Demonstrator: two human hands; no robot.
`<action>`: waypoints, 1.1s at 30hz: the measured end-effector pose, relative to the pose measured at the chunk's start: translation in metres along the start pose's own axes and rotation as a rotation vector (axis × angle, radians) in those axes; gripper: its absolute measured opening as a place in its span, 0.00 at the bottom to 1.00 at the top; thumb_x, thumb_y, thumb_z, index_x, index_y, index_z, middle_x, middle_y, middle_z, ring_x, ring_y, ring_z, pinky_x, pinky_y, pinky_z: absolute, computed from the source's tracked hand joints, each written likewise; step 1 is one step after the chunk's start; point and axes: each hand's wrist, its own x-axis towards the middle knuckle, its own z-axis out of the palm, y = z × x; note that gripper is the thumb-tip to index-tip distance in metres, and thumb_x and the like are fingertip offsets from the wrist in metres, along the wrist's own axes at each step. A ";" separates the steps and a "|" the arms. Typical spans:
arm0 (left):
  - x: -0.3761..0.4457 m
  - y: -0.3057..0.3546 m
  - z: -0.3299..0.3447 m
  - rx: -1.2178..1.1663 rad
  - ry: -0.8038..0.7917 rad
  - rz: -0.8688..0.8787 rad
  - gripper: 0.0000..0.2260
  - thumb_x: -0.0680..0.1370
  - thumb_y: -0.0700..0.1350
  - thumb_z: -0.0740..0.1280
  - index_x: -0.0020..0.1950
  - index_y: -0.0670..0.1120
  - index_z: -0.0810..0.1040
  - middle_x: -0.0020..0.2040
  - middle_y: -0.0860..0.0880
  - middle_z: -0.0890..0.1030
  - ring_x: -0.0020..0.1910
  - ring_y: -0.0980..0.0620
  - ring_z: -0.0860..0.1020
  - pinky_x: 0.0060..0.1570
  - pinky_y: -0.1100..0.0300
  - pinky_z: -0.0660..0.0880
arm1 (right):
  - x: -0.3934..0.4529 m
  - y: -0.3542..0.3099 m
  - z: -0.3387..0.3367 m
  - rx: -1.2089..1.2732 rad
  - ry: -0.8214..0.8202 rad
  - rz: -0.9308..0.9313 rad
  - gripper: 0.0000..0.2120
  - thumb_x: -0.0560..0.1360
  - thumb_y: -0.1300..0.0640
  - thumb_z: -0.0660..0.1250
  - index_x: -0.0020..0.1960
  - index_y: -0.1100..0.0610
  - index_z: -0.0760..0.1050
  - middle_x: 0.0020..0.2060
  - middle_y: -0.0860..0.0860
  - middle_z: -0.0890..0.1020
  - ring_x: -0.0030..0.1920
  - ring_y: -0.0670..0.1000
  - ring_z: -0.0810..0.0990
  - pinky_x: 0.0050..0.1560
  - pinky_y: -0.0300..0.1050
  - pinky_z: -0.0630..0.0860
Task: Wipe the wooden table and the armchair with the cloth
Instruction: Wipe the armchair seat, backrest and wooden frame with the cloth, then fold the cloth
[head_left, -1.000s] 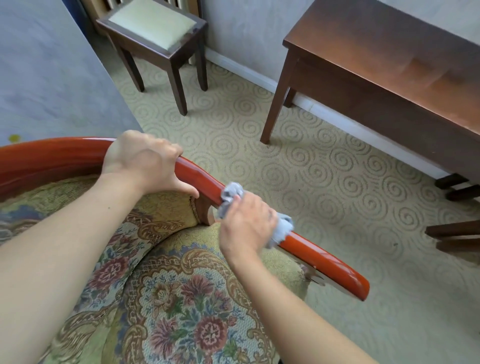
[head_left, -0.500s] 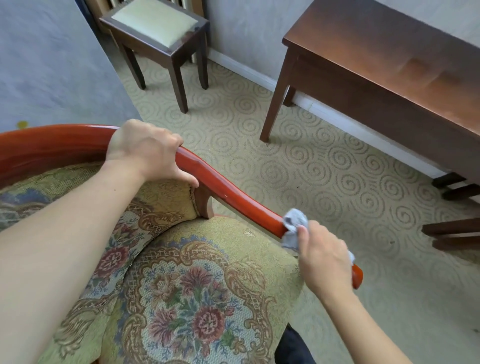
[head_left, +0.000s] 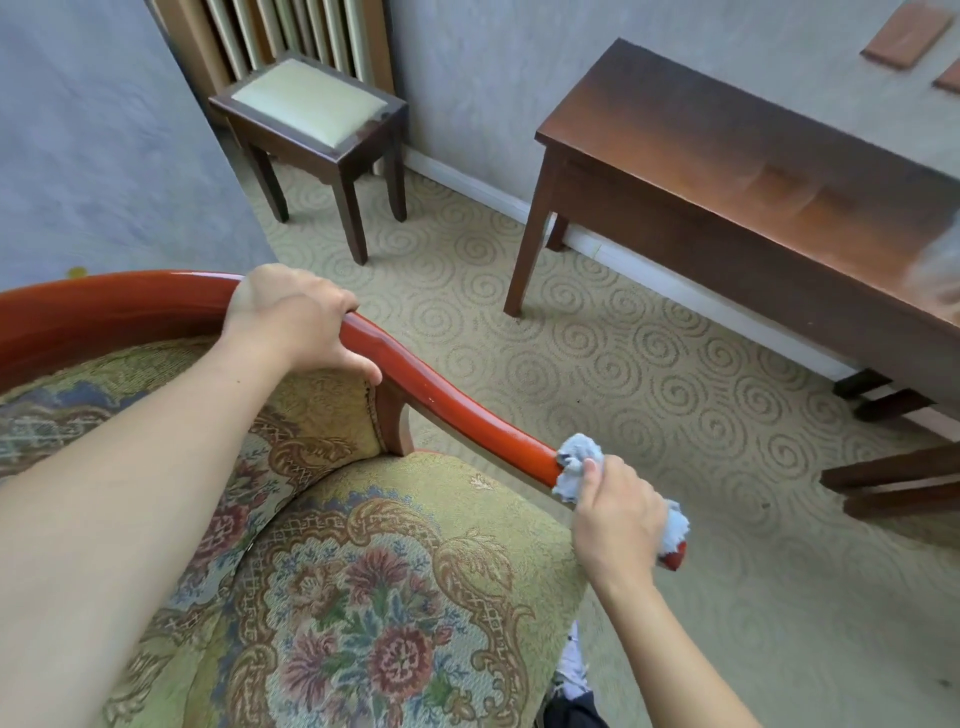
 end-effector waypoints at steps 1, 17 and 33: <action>-0.001 0.001 -0.001 0.007 -0.007 -0.006 0.43 0.53 0.90 0.43 0.43 0.58 0.75 0.41 0.59 0.80 0.43 0.53 0.78 0.36 0.59 0.69 | -0.001 0.005 -0.004 0.025 -0.025 -0.055 0.14 0.82 0.53 0.58 0.40 0.56 0.69 0.36 0.54 0.77 0.39 0.60 0.75 0.42 0.54 0.65; -0.054 0.256 -0.136 -1.323 -0.242 -0.046 0.11 0.77 0.58 0.71 0.59 0.60 0.79 0.55 0.61 0.84 0.54 0.64 0.80 0.60 0.60 0.77 | 0.025 0.080 -0.187 1.262 -0.647 0.237 0.15 0.83 0.53 0.59 0.60 0.60 0.80 0.56 0.63 0.83 0.56 0.61 0.81 0.61 0.58 0.75; 0.032 0.503 -0.411 -1.428 0.041 0.338 0.08 0.75 0.49 0.74 0.52 0.61 0.83 0.49 0.57 0.85 0.50 0.56 0.82 0.53 0.56 0.78 | 0.091 0.303 -0.482 0.967 -0.366 -0.263 0.09 0.77 0.53 0.69 0.57 0.50 0.81 0.50 0.46 0.85 0.50 0.45 0.81 0.52 0.40 0.75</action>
